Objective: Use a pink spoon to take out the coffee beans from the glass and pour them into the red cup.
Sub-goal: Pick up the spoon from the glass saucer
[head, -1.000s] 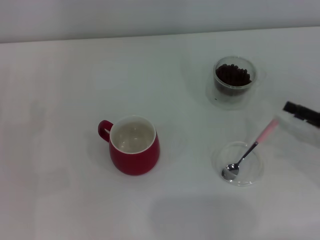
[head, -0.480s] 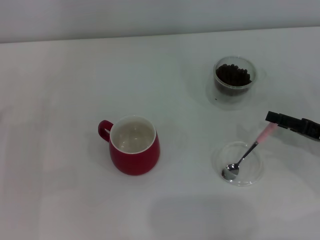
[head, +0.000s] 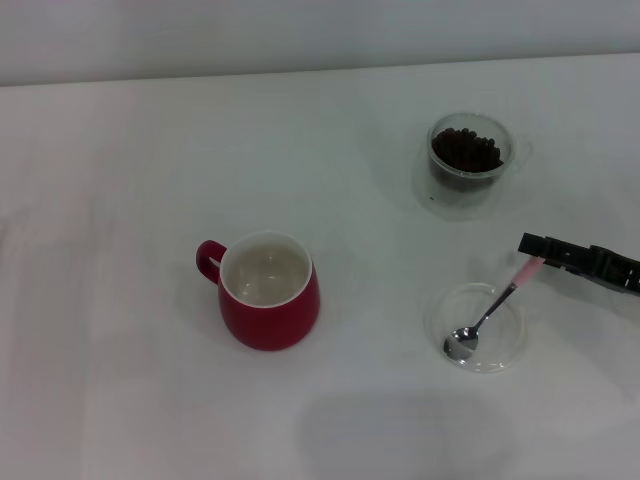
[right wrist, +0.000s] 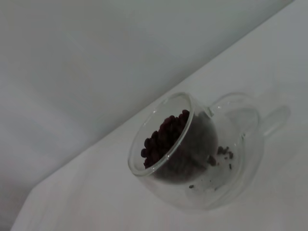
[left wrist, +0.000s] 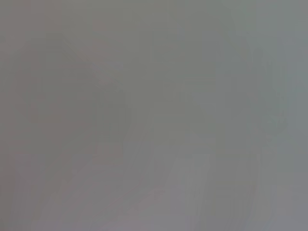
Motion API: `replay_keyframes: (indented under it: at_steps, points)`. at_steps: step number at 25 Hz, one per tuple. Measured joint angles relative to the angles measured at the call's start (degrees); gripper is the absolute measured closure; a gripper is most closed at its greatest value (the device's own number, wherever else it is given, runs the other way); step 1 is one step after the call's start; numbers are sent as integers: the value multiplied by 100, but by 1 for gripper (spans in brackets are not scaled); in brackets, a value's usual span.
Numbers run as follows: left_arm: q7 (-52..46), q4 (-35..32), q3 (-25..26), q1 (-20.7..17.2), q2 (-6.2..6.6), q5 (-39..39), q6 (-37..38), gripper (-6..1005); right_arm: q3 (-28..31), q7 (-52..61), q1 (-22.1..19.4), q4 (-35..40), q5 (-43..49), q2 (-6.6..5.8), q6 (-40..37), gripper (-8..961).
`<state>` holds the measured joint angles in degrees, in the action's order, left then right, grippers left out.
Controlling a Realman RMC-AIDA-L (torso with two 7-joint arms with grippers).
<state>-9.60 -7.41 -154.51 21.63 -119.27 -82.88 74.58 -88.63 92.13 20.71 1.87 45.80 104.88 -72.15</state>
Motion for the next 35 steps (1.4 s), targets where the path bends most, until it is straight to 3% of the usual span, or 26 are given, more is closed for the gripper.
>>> replay_keyframes:
  at_steps: [3, 9, 14, 30, 33, 35]
  points:
    - [2, -1, 0, 7, 0, 0, -2, 108, -12, 34, 7, -6, 0, 10, 13, 141]
    - [2, 17, 0, 8, 9, 0, 6, 109, -12, 94, -16, 22, 0, 12, 11, 242]
    - [17, 25, 2, 8, 9, 0, 16, 109, -42, 99, -21, 32, -1, 0, -93, 391]
    - [279, 109, 0, -2, 16, 0, 163, 108, -51, 112, -28, 37, 1, 9, -61, 435]
    - [293, 110, 10, -14, 18, 0, 171, 109, -45, 110, -38, 40, -4, 21, -40, 616]
    - [293, 110, 13, -22, 18, 0, 172, 109, -44, 110, -43, 41, -11, 26, -37, 639]
